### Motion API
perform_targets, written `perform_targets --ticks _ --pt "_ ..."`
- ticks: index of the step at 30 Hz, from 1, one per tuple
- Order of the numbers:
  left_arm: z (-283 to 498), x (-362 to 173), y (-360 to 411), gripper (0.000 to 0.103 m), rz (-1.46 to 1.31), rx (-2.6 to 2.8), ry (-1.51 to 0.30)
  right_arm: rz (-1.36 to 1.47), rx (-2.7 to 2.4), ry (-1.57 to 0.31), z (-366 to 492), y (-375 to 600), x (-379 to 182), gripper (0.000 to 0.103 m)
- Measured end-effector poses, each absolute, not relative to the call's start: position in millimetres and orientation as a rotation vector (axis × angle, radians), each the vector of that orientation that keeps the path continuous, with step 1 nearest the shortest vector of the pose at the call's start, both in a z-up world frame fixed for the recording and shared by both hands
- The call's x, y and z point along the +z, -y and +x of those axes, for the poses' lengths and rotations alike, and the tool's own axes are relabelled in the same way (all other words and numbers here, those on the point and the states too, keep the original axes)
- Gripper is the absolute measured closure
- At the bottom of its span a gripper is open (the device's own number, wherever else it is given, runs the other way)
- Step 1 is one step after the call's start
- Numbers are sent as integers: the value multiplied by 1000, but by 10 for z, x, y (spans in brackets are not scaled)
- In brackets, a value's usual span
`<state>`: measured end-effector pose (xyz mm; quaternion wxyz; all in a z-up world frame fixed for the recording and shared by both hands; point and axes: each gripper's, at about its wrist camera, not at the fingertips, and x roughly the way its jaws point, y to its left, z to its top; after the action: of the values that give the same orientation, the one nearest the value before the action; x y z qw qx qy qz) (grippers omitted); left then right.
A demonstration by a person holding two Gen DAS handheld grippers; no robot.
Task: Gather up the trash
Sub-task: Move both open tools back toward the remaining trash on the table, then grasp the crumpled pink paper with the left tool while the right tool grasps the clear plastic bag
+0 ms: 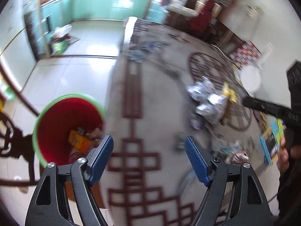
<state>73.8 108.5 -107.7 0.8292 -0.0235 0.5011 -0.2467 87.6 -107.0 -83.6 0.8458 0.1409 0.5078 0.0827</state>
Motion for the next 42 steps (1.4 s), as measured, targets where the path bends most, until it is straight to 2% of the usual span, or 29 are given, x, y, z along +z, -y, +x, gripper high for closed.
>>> perform_targets --ticks 8,12,20,23,25,29,30,31,42 --pt "21 -1037 354 16 232 -983 -1037 397 2 -1103 428 2221 -1043 46" --pt "-168 -1246 905 15 310 -1041 -1112 420 -23 -1125 236 2528 -1152 46" --pt "-208 -1573 1232 17 296 -985 -1264 478 39 -1209 78 2699 -1497 46" --pt "-187 -1610 1227 35 241 -948 -1294 486 66 -1226 91 2701 -1592 46" --pt "-158 -1668 1219 67 211 -920 -1324 489 84 -1233 110 2703 -1633 46" --pt "-161 -1678 1176 74 146 -890 -1346 482 111 -1235 158 2716 -1647 46" --pt "-162 -1643 1149 84 156 -872 -1327 476 115 -1234 163 2716 -1643 46" --pt "-166 -1599 1116 89 166 -847 -1310 464 118 -1234 176 2711 -1640 46" --pt "26 -1262 497 87 40 -640 -1218 326 247 -1307 313 2213 -1822 46"
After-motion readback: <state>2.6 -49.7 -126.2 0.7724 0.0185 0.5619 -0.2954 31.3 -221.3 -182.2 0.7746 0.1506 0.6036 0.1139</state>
